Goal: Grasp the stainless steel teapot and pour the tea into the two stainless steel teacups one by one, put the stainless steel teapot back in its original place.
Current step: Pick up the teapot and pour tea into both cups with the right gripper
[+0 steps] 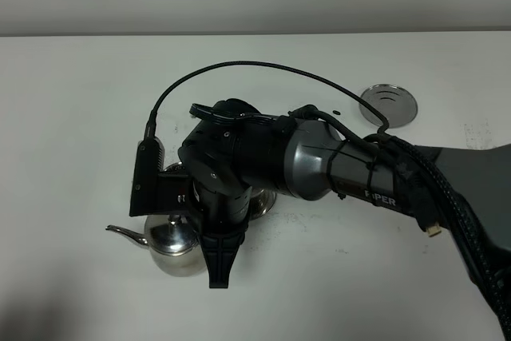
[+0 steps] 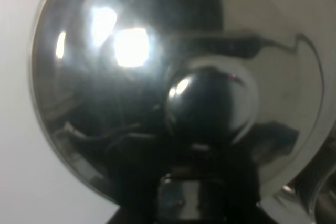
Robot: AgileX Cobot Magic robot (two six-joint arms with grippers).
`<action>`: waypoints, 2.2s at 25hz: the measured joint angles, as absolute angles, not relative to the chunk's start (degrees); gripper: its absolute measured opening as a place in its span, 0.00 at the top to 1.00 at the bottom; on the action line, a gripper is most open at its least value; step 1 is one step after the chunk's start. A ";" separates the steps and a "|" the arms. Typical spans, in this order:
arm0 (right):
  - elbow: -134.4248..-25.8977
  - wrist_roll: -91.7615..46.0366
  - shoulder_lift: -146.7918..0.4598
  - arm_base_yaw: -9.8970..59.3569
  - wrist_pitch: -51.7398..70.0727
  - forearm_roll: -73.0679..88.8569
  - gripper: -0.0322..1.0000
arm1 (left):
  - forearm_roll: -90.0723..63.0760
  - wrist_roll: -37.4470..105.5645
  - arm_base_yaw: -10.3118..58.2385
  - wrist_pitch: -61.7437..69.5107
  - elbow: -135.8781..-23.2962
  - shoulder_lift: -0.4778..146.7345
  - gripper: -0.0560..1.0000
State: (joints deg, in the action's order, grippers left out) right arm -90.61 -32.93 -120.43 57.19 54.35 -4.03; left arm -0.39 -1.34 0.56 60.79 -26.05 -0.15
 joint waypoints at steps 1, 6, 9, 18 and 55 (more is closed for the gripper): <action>-90.61 -32.82 -120.54 57.23 54.35 -4.34 0.80 | -0.39 -1.34 0.56 60.79 -26.05 -0.15 0.33; -90.86 -32.70 -120.00 57.03 55.19 -4.65 0.80 | -0.39 -1.34 0.56 60.79 -26.05 -0.15 0.33; -92.72 -31.85 -118.06 56.23 58.23 -4.72 0.80 | -0.39 -1.34 0.56 60.79 -26.05 -0.15 0.33; -94.41 -33.56 -109.07 47.25 61.16 -10.09 0.80 | -0.39 -1.34 0.56 60.79 -26.05 -0.15 0.33; -90.69 -77.51 -117.28 36.45 51.47 -19.61 0.80 | -0.39 -1.34 0.56 60.79 -26.05 -0.15 0.33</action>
State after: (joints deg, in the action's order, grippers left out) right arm -90.69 -77.51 -117.28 36.45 51.47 -19.61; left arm -0.39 -1.34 0.56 60.79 -26.05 -0.15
